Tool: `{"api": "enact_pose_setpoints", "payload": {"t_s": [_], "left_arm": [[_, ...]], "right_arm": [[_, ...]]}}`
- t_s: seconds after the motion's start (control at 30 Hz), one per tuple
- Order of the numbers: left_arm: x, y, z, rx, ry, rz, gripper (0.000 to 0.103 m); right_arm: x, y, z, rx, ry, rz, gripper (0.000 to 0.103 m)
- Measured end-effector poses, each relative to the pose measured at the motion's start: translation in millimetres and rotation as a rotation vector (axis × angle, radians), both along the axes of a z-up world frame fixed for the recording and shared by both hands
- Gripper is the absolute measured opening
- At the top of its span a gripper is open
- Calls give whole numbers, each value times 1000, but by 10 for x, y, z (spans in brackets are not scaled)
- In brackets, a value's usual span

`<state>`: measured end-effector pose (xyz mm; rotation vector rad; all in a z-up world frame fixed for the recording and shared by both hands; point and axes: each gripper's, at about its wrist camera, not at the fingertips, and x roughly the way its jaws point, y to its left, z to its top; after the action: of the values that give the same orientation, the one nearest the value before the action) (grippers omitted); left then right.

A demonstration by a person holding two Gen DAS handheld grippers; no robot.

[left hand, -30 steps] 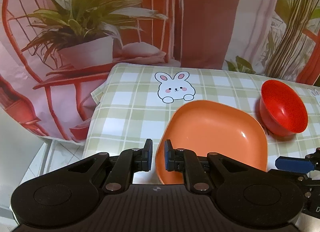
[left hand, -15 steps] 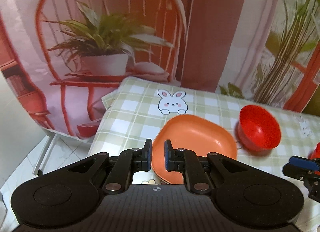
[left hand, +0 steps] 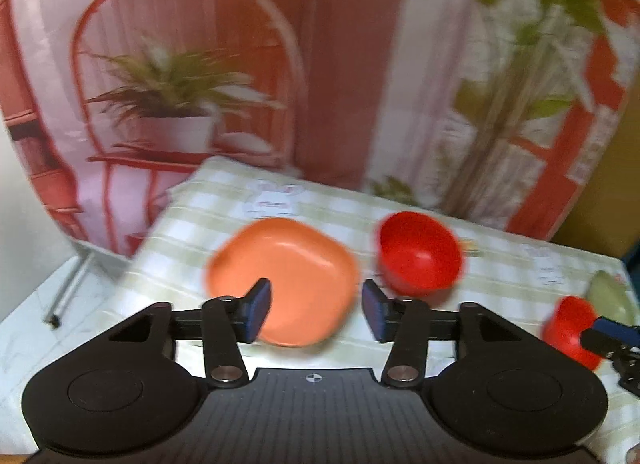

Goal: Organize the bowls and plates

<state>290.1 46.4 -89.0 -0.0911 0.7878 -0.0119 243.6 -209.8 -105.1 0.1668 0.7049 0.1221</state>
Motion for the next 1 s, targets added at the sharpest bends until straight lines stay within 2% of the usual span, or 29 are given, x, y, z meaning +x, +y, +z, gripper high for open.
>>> {"api": "enact_pose_setpoints", "payload": {"t_s": [0.07, 0.13, 0.23, 0.3, 0.4, 0.43, 0.7, 0.87, 1.0], "left_arm": [[-37, -253, 11, -12, -22, -29, 72], [-62, -498, 11, -27, -40, -68, 75], [-78, -916, 13, -61, -54, -151, 79], [-81, -1175, 10, -63, -61, -193, 80], [-56, -1569, -4, -60, -57, -270, 81], [-39, -1703, -34, -54, -54, -291, 82], [196, -2492, -233, -10, -24, -436, 82], [396, -2965, -430, 48, 14, -514, 82], [567, -3279, -620, 52, 56, -564, 82]], "right_arm": [[-109, -192, 10, -15, -7, -29, 38], [-222, -403, 22, -31, -19, -73, 54], [-358, -736, 28, -49, -24, -135, 68], [-443, -955, 28, -58, -22, -174, 75], [-563, -1277, -17, -69, -24, -215, 80], [-593, -1385, -42, -72, -24, -235, 85], [-640, -2018, -273, -72, -14, -350, 95], [-517, -2284, -450, -77, -6, -387, 95], [-380, -2449, -603, -86, 2, -392, 94]]}}
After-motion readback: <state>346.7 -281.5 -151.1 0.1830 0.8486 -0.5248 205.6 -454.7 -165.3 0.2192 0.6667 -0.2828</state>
